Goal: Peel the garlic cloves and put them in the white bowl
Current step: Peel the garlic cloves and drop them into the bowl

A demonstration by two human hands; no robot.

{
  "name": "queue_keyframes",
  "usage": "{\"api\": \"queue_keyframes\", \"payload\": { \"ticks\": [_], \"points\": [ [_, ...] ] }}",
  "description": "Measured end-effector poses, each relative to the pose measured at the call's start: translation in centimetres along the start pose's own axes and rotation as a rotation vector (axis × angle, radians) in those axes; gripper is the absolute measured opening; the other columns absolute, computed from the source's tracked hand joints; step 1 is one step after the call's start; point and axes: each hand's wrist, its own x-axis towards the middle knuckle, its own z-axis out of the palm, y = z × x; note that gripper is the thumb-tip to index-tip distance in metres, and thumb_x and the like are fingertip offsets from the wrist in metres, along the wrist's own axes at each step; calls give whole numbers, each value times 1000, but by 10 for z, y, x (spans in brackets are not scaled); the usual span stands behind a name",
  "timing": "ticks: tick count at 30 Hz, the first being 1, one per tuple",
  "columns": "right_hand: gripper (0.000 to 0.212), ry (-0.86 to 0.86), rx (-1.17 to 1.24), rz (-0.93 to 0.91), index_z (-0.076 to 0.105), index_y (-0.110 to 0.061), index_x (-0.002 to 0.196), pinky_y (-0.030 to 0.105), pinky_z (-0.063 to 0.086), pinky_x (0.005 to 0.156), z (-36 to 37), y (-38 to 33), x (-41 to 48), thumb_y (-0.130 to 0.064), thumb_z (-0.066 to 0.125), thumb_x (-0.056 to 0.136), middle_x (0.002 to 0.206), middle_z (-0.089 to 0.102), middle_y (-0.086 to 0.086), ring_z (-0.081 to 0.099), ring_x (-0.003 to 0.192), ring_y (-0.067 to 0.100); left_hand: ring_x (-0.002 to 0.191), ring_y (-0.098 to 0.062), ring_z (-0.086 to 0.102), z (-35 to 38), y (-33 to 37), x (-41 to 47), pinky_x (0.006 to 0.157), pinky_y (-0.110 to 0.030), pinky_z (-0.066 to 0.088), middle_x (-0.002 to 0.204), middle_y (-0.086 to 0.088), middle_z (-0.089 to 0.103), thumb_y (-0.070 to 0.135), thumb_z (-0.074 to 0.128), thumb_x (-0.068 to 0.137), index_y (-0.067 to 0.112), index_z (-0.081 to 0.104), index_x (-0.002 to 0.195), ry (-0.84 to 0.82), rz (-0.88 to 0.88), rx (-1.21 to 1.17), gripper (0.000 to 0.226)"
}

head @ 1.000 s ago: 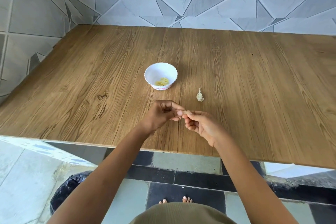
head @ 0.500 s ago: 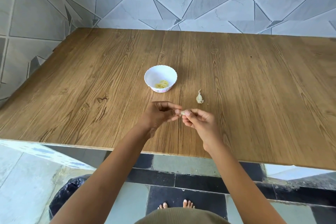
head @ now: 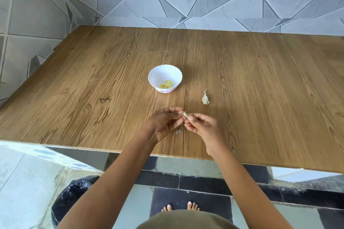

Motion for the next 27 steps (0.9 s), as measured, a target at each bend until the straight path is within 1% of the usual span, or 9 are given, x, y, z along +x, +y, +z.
{"api": "queue_keyframes", "payload": {
  "ticks": [2,6,8,10,12,15,17,20,27],
  "points": [
    [12,19,-7,-16,69,-10,86,17,54,64,0,-1,0,-1,63,86,72,71,1,69,69,10,63,-13,68,-2,-2,1,60,-17,56,74,-11,68,-9,56,87,1,63,86,44,149,176,13],
    [10,47,-10,-22,70,-10,88,18,55,66,-3,-3,2,-2,66,83,73,71,0,69,70,10,78,-17,67,-11,-4,5,76,-22,55,83,-2,72,-5,58,86,8,72,89,158,487,975,19],
    [11,49,-14,-24,70,-7,91,18,55,66,-4,-2,3,-1,66,82,74,72,1,69,71,10,87,-10,65,-10,-2,2,83,-20,49,95,6,72,1,61,86,12,75,94,147,559,1220,20],
    [12,52,-7,-25,69,-5,93,17,54,66,-3,-3,2,0,66,82,74,72,1,69,71,10,85,-9,66,-7,2,-1,83,-20,49,96,6,72,8,65,86,15,74,96,92,529,1122,15],
    [12,55,10,-24,69,-8,89,16,54,65,-1,-3,2,1,66,82,72,72,-2,69,70,9,79,-12,68,-5,5,-3,81,-26,54,87,1,74,14,70,83,17,73,93,13,465,972,11],
    [13,42,-3,-28,69,-11,87,16,54,64,1,-4,0,1,64,83,71,71,-2,69,69,9,72,-17,67,-3,5,-5,76,-32,57,82,-12,72,7,71,81,13,72,88,26,477,914,9],
    [9,23,1,5,69,-6,90,17,54,64,1,-5,0,-1,64,84,71,71,1,69,69,11,72,-19,65,-2,5,-5,74,-29,57,82,-16,70,-1,69,82,7,70,89,12,479,847,11],
    [8,-4,76,138,69,-6,86,17,54,62,-2,-10,1,-2,63,85,72,71,4,69,66,12,70,-10,64,-4,4,-6,71,-20,55,77,-7,69,-5,68,80,4,69,89,-61,462,772,12],
    [15,-83,138,275,62,-5,82,16,50,53,0,-15,1,-2,52,93,66,61,3,59,55,9,69,-8,66,-9,4,-8,68,-19,55,76,-4,68,-7,64,81,8,67,87,-147,304,469,17]
  ]
}}
